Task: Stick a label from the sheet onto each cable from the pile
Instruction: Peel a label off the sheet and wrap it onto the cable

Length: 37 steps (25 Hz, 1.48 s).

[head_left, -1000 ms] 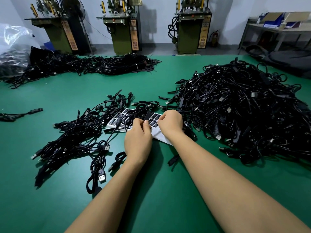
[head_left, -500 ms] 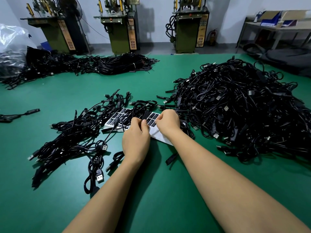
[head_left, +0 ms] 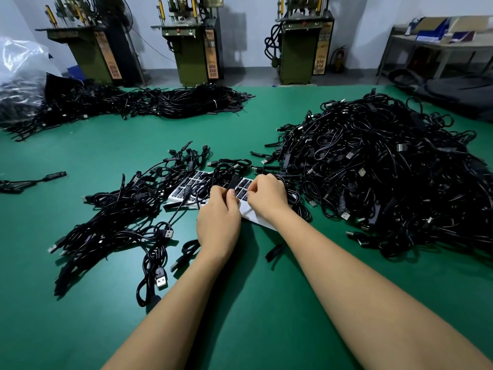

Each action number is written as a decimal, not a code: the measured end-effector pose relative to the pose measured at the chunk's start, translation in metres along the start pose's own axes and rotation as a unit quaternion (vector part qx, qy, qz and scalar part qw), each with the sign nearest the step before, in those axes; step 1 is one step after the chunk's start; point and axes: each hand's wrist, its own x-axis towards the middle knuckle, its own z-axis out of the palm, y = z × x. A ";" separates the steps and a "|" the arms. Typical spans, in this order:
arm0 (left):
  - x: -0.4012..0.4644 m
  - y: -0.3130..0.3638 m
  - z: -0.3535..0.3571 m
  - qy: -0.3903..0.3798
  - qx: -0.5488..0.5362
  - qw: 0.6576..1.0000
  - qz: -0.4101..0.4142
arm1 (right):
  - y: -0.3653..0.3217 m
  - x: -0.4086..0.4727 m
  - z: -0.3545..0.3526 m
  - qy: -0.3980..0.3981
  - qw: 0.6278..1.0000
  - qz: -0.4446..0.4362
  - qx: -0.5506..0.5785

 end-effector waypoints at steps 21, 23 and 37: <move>-0.016 0.022 0.004 -0.081 -0.237 0.967 0.046 | 0.052 -0.060 -0.058 0.064 0.773 0.111 0.621; -0.019 0.026 0.010 -0.152 -0.288 0.945 -0.016 | 0.058 -0.066 -0.056 0.081 0.734 0.111 0.666; -0.005 0.019 0.006 -0.314 -0.332 0.887 -0.066 | 0.049 -0.069 -0.033 0.135 0.904 -0.040 0.405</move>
